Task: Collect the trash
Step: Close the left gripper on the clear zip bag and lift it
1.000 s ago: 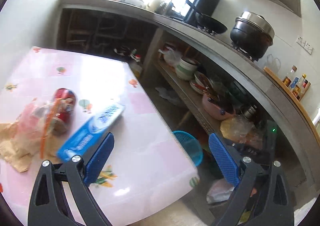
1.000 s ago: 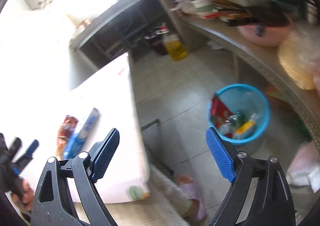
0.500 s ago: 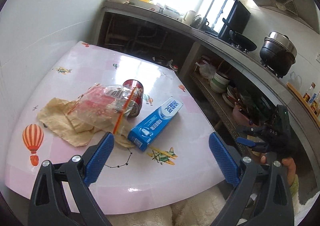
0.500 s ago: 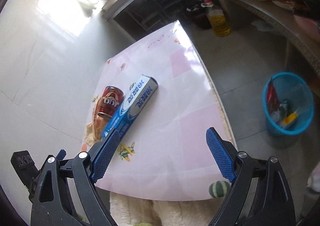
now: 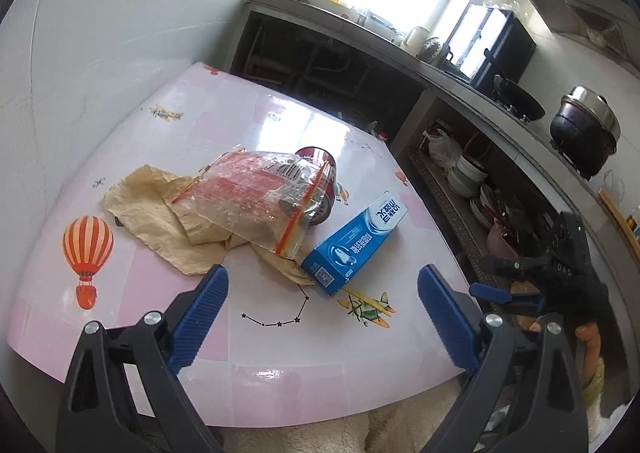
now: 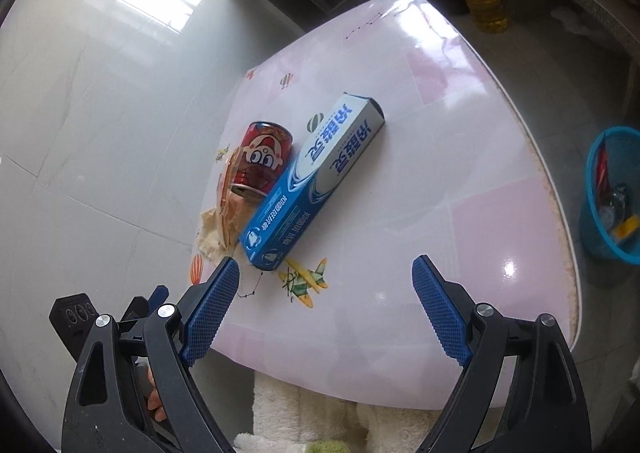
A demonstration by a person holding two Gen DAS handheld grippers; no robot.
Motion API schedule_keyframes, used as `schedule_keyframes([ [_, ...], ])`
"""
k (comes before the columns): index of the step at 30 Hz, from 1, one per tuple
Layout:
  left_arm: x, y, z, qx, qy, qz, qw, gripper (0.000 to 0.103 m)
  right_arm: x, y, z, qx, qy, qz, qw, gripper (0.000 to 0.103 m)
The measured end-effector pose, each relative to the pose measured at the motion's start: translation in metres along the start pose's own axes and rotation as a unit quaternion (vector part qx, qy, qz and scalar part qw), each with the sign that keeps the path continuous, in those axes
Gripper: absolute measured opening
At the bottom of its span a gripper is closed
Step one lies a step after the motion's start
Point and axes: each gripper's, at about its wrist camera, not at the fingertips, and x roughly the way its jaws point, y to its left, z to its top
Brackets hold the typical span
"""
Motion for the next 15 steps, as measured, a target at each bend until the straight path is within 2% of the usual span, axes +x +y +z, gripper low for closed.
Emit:
schedule_keyframes([
  [2, 0.011, 0.017, 0.006, -0.061, 0.015, -0.031, 0.9975, 0.093, 0.005, 0.002, -0.001, 0.001, 0.005, 0.003, 1.0, 0.084],
  [4, 0.023, 0.035, 0.011, -0.128, 0.026, -0.069, 0.989, 0.093, 0.008, 0.002, -0.002, 0.001, 0.01, 0.005, 1.0, 0.084],
  [8, 0.051, 0.064, 0.018, -0.239, 0.034, -0.126, 0.9623, 0.09, 0.015, 0.003, -0.003, 0.002, 0.018, 0.006, 1.0, 0.084],
  [9, 0.059, 0.071, 0.019, -0.268, 0.038, -0.133, 0.9534, 0.089, 0.015, 0.002, -0.003, 0.003, 0.018, 0.005, 1.0, 0.084],
  [12, 0.078, 0.083, 0.019, -0.326, 0.049, -0.157, 0.931, 0.086, 0.017, 0.001, -0.002, 0.006, 0.019, 0.005, 1.0, 0.084],
  [15, 0.091, 0.087, 0.018, -0.35, 0.059, -0.157, 0.9216, 0.082, 0.017, -0.001, -0.002, 0.009, 0.02, 0.006, 1.0, 0.084],
])
